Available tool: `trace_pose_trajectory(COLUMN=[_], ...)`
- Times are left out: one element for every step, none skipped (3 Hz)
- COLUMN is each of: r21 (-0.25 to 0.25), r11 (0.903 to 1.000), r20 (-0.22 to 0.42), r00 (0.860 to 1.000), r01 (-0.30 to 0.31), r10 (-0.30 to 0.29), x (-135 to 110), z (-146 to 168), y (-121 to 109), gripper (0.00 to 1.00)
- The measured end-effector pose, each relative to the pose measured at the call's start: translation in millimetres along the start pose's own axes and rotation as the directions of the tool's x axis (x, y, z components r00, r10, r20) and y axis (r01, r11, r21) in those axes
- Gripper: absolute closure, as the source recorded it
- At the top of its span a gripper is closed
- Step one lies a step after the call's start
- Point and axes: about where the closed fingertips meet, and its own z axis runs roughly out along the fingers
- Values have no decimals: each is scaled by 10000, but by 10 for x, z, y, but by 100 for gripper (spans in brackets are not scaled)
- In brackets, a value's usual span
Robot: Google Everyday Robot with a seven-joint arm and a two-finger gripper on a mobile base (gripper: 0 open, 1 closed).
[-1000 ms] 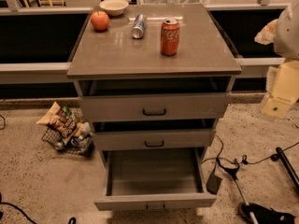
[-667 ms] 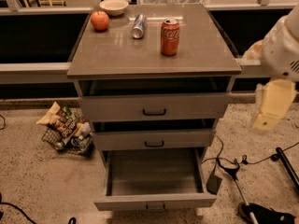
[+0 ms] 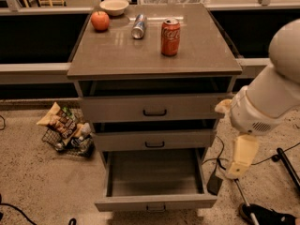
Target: Close bottom drawer
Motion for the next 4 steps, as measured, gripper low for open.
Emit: trace_pose_trajectory(r21=[-487, -514, -665, -875], r11=[9983, 9985, 9971, 9911], r20=[741, 775, 594, 575], r00=[9966, 9967, 9977, 9938], r01=[-316, -182, 372, 1002], r10=[352, 221, -332, -954], x=[-2, 37, 193, 367], z=[566, 677, 1112, 1653], y=[183, 178, 164, 147], gripper=[0, 0, 0, 0])
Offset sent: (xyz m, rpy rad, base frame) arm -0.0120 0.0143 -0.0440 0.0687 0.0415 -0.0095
